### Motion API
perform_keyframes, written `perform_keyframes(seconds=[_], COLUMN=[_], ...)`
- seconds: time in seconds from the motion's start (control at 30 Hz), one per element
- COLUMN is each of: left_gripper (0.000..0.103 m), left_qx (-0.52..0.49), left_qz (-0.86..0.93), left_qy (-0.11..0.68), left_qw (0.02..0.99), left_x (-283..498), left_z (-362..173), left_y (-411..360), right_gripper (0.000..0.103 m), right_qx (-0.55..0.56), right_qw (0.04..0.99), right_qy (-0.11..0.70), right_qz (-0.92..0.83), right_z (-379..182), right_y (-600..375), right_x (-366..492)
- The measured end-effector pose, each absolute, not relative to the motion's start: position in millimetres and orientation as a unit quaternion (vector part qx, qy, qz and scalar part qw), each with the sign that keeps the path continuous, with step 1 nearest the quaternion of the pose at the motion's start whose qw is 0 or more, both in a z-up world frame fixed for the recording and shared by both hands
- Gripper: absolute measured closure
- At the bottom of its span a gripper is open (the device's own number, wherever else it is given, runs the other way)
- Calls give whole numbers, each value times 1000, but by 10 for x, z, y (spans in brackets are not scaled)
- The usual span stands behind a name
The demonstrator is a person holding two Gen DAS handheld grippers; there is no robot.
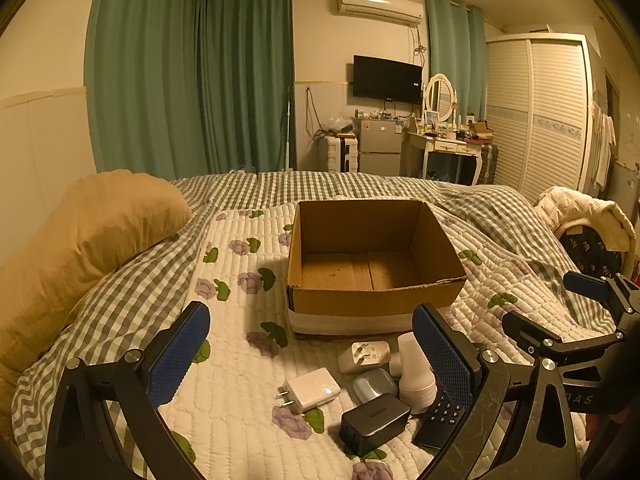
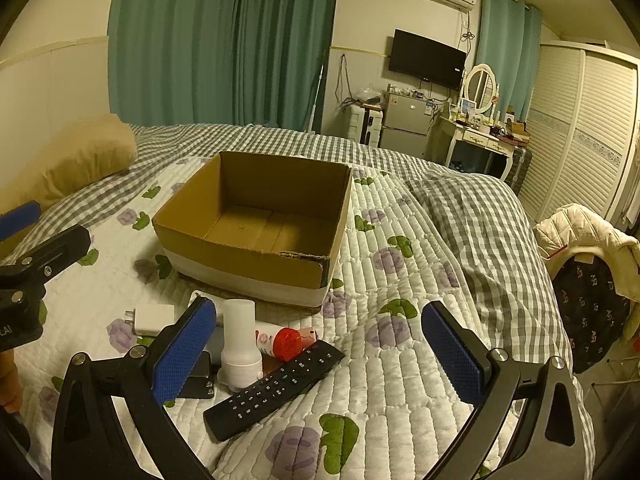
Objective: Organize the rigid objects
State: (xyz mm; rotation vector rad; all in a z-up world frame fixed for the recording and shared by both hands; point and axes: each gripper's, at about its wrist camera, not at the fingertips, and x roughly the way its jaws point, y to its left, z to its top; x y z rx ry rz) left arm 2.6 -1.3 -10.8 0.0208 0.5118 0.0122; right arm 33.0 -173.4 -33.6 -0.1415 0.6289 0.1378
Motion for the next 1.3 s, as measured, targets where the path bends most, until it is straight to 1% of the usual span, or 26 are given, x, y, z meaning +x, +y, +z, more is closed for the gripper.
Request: perform_keyframes(seconds=[1.3], left_gripper=[0], left_qx=[6], left_qz=[7], left_qy=[257], left_qw=[966], left_x=[30], left_z=[-115], left_y=[13], right_gripper=[0], right_qx=[-76], right_qw=[945], right_qy=[309], right_qz=[70], right_z=[-323], right_y=[-1692], right_x=[328])
